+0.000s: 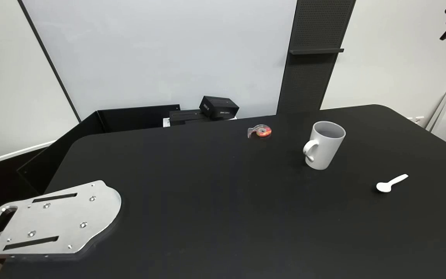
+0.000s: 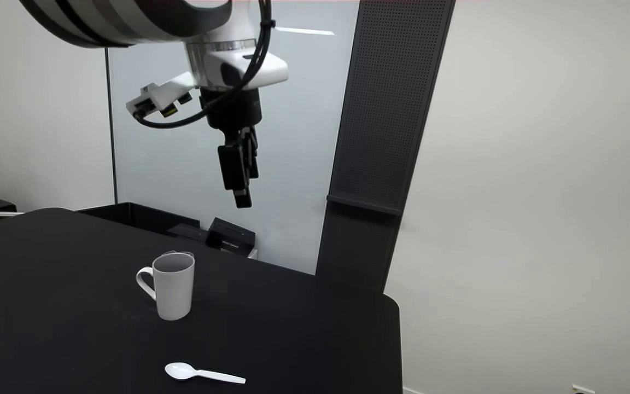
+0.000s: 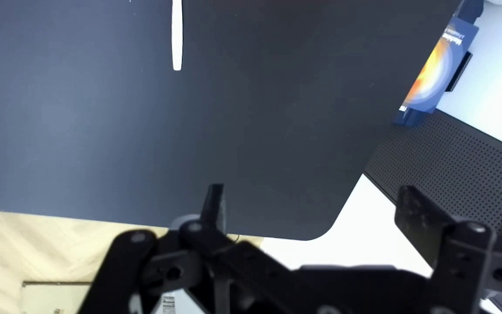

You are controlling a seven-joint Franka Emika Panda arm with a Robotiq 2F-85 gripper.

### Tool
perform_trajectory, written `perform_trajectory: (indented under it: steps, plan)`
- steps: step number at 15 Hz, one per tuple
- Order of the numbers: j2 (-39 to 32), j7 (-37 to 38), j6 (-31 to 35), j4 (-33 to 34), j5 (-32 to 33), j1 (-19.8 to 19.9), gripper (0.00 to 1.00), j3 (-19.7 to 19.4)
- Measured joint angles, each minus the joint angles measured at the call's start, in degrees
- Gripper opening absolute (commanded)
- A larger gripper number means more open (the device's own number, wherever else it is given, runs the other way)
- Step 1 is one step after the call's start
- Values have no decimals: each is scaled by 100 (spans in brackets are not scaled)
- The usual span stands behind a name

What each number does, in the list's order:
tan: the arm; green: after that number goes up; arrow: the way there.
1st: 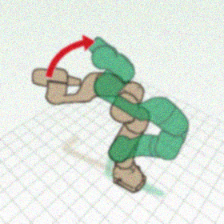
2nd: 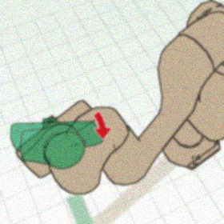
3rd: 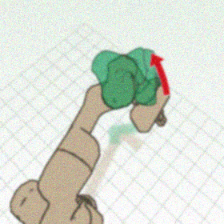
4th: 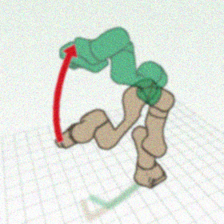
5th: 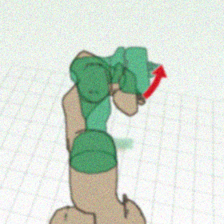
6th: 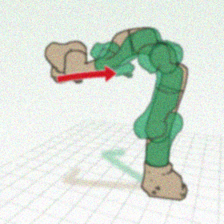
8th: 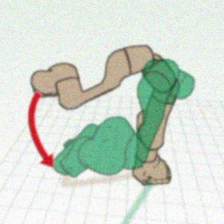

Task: Pick up the white spoon and put it inside the light grey cup

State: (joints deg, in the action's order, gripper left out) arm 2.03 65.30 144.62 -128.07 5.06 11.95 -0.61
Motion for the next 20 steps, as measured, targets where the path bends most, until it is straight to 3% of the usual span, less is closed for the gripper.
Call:
perform_trajectory:
  steps: [6,20]
  plan:
    - [-378,760,-82,86,-303,-430,100,-41]
    - [-530,304,-40,-98,-483,-609,100,-139]
